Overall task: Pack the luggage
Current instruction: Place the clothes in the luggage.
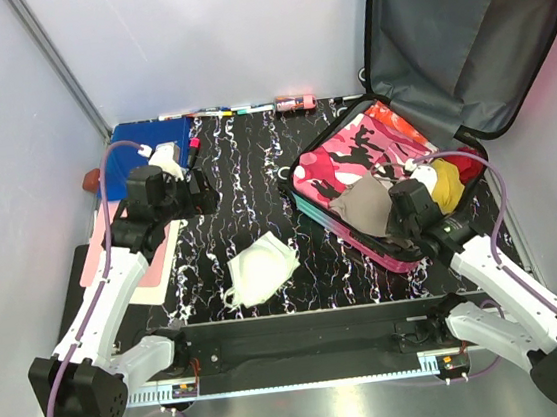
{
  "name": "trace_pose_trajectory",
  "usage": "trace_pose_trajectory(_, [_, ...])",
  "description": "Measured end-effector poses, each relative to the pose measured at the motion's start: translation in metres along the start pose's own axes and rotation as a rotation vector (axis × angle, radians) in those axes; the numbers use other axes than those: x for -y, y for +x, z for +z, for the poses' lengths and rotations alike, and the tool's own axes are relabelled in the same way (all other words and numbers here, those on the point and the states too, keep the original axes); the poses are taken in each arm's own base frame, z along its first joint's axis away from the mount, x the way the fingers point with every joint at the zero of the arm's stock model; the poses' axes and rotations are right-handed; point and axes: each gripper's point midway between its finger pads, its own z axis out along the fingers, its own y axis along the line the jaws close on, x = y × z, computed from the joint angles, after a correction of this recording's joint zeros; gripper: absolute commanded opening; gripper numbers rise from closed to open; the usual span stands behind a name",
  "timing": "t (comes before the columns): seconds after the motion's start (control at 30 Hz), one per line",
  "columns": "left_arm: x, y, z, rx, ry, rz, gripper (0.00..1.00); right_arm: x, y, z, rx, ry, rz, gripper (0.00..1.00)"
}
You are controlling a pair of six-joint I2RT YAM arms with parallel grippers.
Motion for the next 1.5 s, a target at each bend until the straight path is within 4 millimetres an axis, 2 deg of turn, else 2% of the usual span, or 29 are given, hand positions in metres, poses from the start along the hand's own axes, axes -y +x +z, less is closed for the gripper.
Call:
trace_pose_trajectory(0.2, [0.000, 0.000, 0.000, 0.000, 0.000, 0.000, 0.99, 0.005, 0.009, 0.019, -0.006, 0.026, 0.034, 0.00])
trace_pose_trajectory(0.4, [0.000, 0.000, 0.000, 0.000, 0.000, 0.000, 0.99, 0.010, 0.006, 0.038, -0.024, 0.032, 0.071, 0.00])
trace_pose_trajectory(0.43, [0.000, 0.000, 0.000, 0.000, 0.000, 0.000, 0.99, 0.011, 0.006, 0.041, -0.032, 0.027, 0.073, 0.02])
trace_pose_trajectory(0.5, [0.000, 0.000, 0.000, 0.000, 0.000, 0.000, 0.99, 0.012, 0.007, 0.046, -0.054, 0.014, 0.076, 0.14])
trace_pose_trajectory(0.53, [0.000, 0.000, 0.000, 0.000, 0.000, 0.000, 0.99, 0.012, 0.008, 0.048, -0.069, 0.004, 0.076, 0.35])
trace_pose_trajectory(0.6, [0.000, 0.000, 0.000, 0.000, 0.000, 0.000, 0.99, 0.010, 0.009, 0.049, -0.089, -0.015, 0.061, 0.47])
trace_pose_trajectory(0.63, [0.000, 0.000, 0.000, 0.000, 0.000, 0.000, 0.99, 0.008, 0.008, 0.049, -0.094, -0.026, 0.062, 0.58])
trace_pose_trajectory(0.73, [0.000, 0.000, 0.000, 0.000, 0.000, 0.000, 0.99, -0.004, 0.000, 0.042, -0.098, -0.084, 0.055, 0.68])
trace_pose_trajectory(0.87, [0.000, 0.000, 0.000, -0.001, 0.002, 0.000, 0.99, -0.017, -0.019, 0.025, -0.081, -0.144, 0.047, 0.76])
trace_pose_trajectory(1.03, [0.001, 0.000, 0.000, -0.001, 0.004, 0.000, 0.99, -0.023, -0.038, 0.003, -0.058, -0.174, 0.035, 0.80])
trace_pose_trajectory(1.17, [0.001, 0.000, 0.000, -0.002, 0.005, 0.000, 0.99, -0.019, -0.049, -0.009, -0.045, -0.150, 0.021, 0.82])
trace_pose_trajectory(1.37, [0.001, 0.000, 0.000, -0.002, 0.006, 0.000, 0.99, 0.003, -0.052, -0.009, -0.052, -0.073, 0.047, 0.83])
trace_pose_trajectory(1.5, [0.001, 0.000, 0.000, -0.002, 0.006, 0.000, 0.99, 0.020, -0.050, 0.001, -0.060, -0.026, 0.083, 0.80])
